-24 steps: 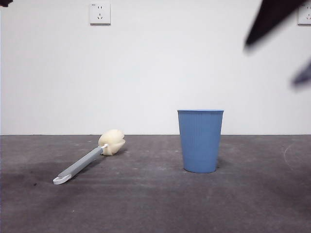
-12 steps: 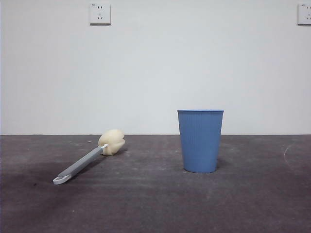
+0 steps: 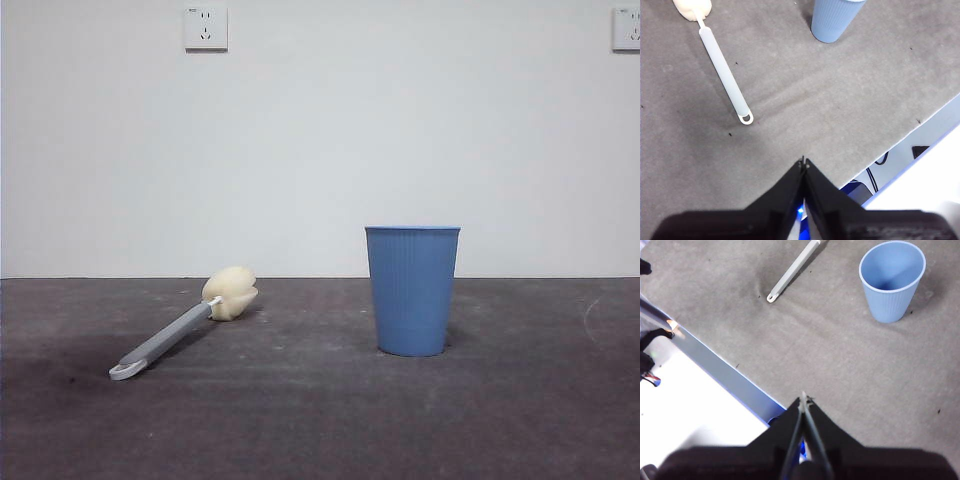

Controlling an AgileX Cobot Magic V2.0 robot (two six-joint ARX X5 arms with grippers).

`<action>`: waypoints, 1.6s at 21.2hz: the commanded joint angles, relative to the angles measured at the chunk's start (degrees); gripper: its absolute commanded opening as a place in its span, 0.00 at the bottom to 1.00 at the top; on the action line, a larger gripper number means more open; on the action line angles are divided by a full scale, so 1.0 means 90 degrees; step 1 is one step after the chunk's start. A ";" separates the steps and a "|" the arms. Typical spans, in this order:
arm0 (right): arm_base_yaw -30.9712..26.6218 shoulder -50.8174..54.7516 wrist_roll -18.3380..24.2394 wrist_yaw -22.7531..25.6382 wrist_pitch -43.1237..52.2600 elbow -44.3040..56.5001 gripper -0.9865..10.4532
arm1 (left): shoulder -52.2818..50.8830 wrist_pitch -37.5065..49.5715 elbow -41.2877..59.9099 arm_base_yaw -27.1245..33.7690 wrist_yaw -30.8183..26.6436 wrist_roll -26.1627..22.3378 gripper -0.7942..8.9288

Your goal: Pick up the cup brush,pick up the cup,insert the brush into the cup,clean the cup,put the cup brush back,put the cup back to the fixed position on the table

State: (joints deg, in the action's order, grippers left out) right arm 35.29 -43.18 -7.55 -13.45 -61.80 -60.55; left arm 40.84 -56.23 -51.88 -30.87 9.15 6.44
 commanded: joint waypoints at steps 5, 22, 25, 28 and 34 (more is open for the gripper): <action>0.0012 0.0019 -0.0206 0.0015 -0.0022 0.0010 0.09 | -0.0015 0.0007 0.0002 0.0012 -0.0010 -0.0073 0.08; 0.0012 0.0019 -0.0206 0.0032 -0.0024 0.0010 0.09 | -0.2006 0.6870 0.2195 0.2346 0.0600 -0.2339 0.08; 0.0012 0.0019 -0.0206 0.0032 -0.0022 0.0010 0.09 | -0.2771 0.7349 0.3400 0.2667 0.0427 -0.2307 0.08; 0.0012 0.0019 -0.0206 0.0032 -0.0024 0.0010 0.09 | -0.3206 0.7337 0.4121 0.2752 0.0308 -0.2164 0.08; 0.0012 0.0019 -0.0206 0.0032 -0.0024 0.0010 0.09 | -0.3708 0.7283 0.5100 0.2873 0.0253 -0.1678 0.08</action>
State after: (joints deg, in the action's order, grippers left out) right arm 35.29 -43.11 -9.06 -13.32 -62.15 -60.55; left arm 8.05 9.06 -7.05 -5.28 11.66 -10.83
